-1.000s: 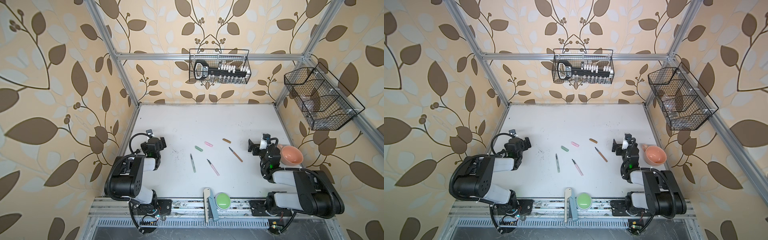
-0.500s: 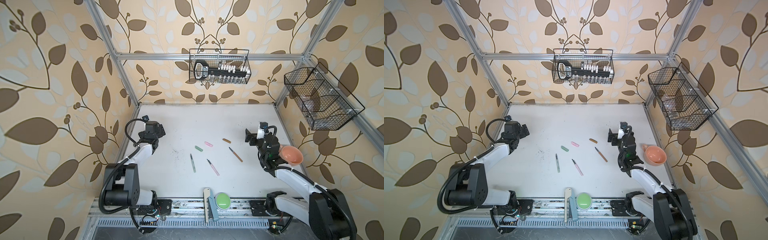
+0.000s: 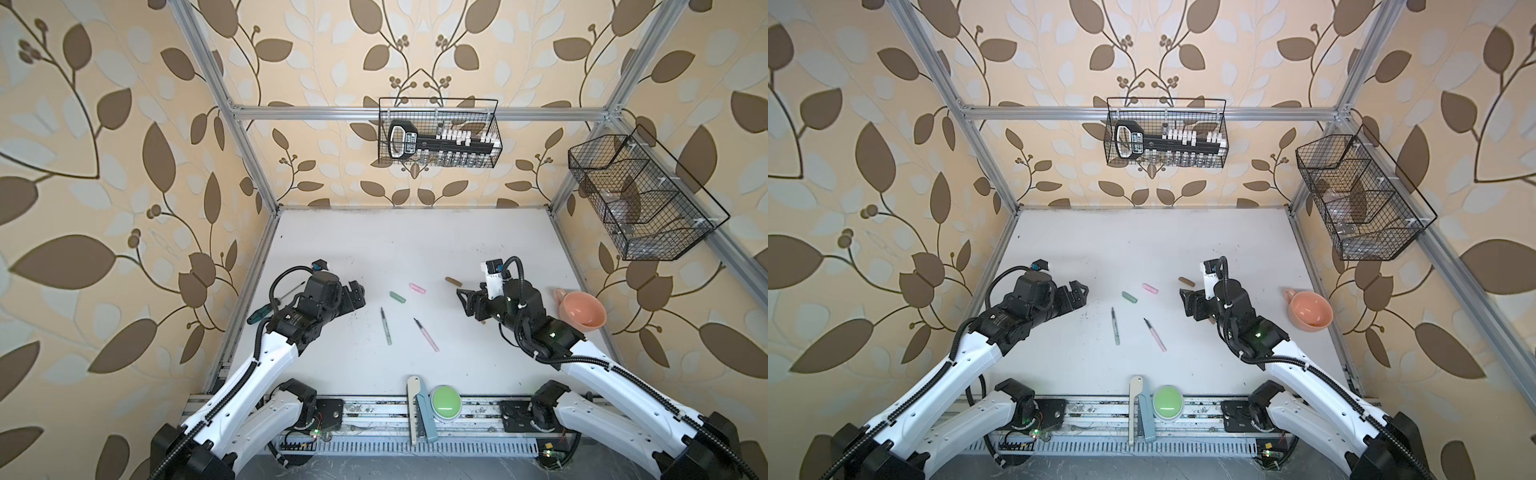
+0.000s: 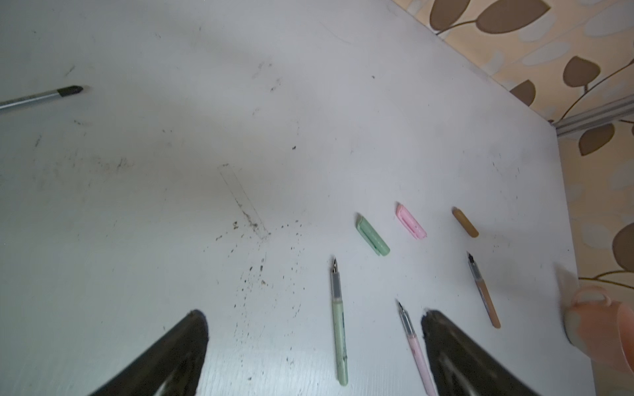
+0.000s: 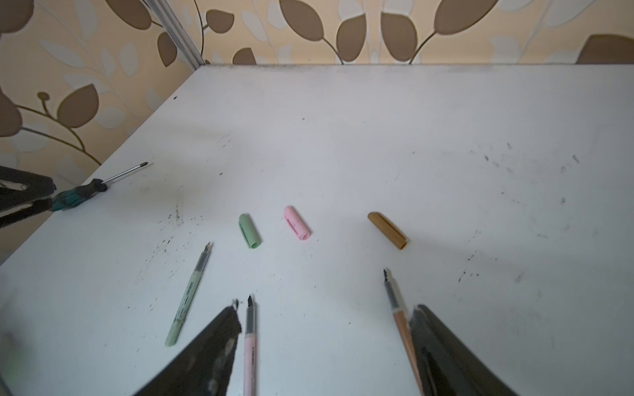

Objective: Insert the pens into the pen caps
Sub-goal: 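Lower the left gripper onto the light green pen and close it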

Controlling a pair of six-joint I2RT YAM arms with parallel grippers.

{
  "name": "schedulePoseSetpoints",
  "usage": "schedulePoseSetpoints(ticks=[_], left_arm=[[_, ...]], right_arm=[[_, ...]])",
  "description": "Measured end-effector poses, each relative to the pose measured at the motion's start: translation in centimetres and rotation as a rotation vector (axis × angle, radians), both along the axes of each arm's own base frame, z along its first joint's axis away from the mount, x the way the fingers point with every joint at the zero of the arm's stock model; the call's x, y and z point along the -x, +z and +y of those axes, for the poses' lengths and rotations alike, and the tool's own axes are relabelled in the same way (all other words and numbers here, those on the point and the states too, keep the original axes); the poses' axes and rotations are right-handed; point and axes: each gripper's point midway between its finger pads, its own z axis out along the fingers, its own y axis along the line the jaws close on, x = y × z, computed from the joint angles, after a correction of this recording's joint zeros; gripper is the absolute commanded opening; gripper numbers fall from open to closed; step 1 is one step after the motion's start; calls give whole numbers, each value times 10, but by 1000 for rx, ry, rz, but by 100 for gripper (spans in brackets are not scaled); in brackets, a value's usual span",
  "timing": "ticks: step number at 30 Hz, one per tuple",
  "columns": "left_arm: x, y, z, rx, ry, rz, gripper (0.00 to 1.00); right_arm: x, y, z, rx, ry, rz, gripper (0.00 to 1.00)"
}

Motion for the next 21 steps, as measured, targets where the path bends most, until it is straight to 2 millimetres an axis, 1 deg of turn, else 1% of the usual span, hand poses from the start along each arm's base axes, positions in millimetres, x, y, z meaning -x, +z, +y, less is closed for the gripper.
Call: schedulePoseSetpoints(ticks=[2,4,8,10,12,14,17,19,21], left_arm=[[12,-6,-13,18,-31,34,91],[22,-17,-28,15,-66,90,89],[33,-46,-45,-106,-99,243,88],[32,-52,-55,-169,-104,288,88],[28,-55,-64,-190,-104,306,88],[24,-60,-69,-194,-88,320,82],[21,-71,-72,-205,-66,341,75],[21,-80,-74,-224,-56,365,67],[21,-87,-77,-247,-52,390,64]], right_arm=[[8,-5,1,-7,5,26,76],[13,-9,0,-13,-1,50,75],[20,-20,-5,-24,-21,92,73],[24,-28,-8,-28,-31,113,69],[28,-33,-10,-37,-41,128,69],[31,-37,-12,-49,-48,136,69],[36,-41,-12,-74,-47,146,68],[40,-44,-12,-95,-43,155,68],[43,-48,-12,-113,-38,162,68]])
